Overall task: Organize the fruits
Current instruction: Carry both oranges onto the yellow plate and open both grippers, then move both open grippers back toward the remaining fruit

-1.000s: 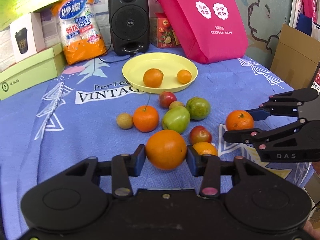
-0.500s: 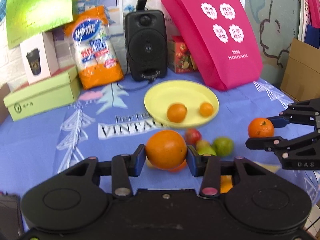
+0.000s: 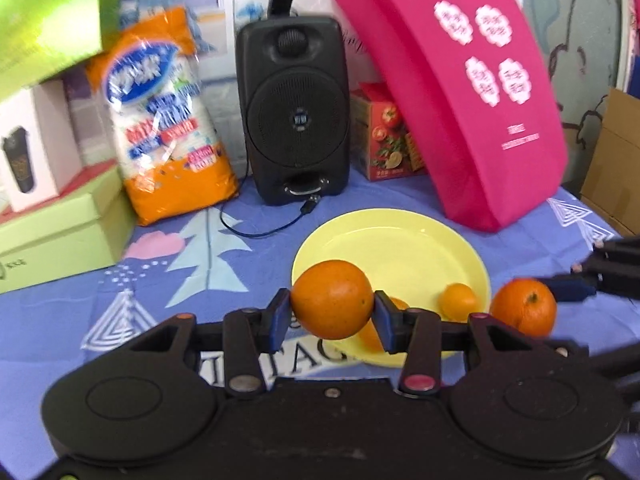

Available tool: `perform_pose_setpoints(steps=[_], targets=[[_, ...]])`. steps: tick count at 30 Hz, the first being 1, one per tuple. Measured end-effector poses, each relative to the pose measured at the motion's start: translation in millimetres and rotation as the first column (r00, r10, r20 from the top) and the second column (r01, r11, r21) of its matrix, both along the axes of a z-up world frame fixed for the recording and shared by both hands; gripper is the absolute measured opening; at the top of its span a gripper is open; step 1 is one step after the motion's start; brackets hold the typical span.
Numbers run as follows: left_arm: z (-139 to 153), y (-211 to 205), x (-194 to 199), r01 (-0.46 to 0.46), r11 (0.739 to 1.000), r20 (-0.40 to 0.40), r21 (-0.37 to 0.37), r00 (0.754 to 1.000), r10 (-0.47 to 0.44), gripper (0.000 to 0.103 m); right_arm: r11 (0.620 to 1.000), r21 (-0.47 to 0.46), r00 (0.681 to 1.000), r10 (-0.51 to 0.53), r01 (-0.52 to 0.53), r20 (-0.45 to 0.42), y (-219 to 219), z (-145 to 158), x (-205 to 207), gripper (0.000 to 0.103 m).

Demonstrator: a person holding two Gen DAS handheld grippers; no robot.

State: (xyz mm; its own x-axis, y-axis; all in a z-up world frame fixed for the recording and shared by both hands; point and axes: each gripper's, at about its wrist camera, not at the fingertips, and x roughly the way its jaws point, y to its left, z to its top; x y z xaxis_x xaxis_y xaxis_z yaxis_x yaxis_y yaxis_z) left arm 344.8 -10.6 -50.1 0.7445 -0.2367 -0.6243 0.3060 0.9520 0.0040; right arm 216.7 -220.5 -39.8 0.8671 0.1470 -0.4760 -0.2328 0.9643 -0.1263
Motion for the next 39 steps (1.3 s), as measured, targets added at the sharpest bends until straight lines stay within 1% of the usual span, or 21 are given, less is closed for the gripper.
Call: perform_pose_setpoints(steps=[3,7,10,14,16,17,18,19,21,26,28,29,31,34,38,39], targets=[[-17,-6,28,-0.004,1.0,-0.045,-0.005,0.999,0.004,0.043,1.0,0.013,0.999,-0.006,0.007,-0.031,-4,-12,19,0.04],[-36,-8,52,-0.011,1.0,-0.08,-0.013,0.997,0.01,0.043,1.0,0.024,0.998,-0.006,0.007,-0.064,-8,-25,36,0.04],[-43,-5,65,-0.026,0.999,-0.09,-0.028,0.996,0.023,0.043,1.0,0.027,0.997,-0.002,0.005,-0.082,-9,-33,46,0.04],[-47,-5,76,-0.029,1.0,-0.079,-0.012,0.996,0.028,0.044,0.999,0.035,0.997,0.02,-0.018,-0.073,-6,-34,54,0.04],[-47,-6,80,-0.031,0.999,-0.073,-0.012,0.997,0.03,0.048,1.0,0.019,0.998,0.016,-0.015,-0.065,-3,-35,57,0.04],[-45,-6,81,-0.033,0.999,-0.071,-0.016,0.997,0.032,0.053,1.0,0.013,0.998,0.009,-0.009,-0.058,-2,-34,58,0.04],[-43,-6,80,-0.038,0.999,-0.065,-0.017,0.997,0.036,0.058,1.0,0.008,0.999,0.001,-0.001,-0.048,-1,-34,57,0.042],[-42,-6,80,-0.041,0.999,-0.06,-0.017,0.997,0.04,0.059,1.0,0.002,0.999,-0.007,0.007,-0.04,-1,-33,56,0.048],[-40,-3,76,-0.047,0.999,-0.054,-0.018,0.997,0.046,0.06,1.0,-0.005,0.999,-0.02,0.02,-0.025,-1,-31,52,0.05],[-32,7,54,-0.068,0.998,-0.044,-0.015,0.997,0.067,0.061,0.999,0.014,0.999,-0.046,0.046,0.001,-10,-21,36,0.052],[-27,12,39,-0.07,0.997,-0.034,-0.016,0.997,0.069,0.064,0.998,0.022,0.998,-0.055,0.055,0.01,-13,-18,27,0.056],[-25,15,32,-0.074,0.997,-0.027,-0.014,0.997,0.074,0.067,0.998,0.025,0.998,-0.058,0.057,0.011,-14,-18,22,0.057],[-21,19,16,-0.08,0.997,-0.018,-0.013,0.997,0.079,0.068,0.997,0.026,0.998,-0.067,0.066,0.013,-15,-17,13,0.059],[-16,27,-9,-0.095,0.995,-0.006,-0.015,0.995,0.095,0.068,0.997,0.028,0.997,-0.077,0.077,0.002,-15,-20,0,0.06],[-9,41,-42,-0.126,0.991,-0.003,-0.042,0.992,0.126,0.068,0.995,0.042,0.996,-0.086,0.086,-0.016,-17,-25,-17,0.061],[-8,45,-49,-0.134,0.99,-0.003,-0.047,0.991,0.134,0.07,0.995,0.045,0.996,-0.087,0.087,-0.018,-17,-26,-22,0.062]])
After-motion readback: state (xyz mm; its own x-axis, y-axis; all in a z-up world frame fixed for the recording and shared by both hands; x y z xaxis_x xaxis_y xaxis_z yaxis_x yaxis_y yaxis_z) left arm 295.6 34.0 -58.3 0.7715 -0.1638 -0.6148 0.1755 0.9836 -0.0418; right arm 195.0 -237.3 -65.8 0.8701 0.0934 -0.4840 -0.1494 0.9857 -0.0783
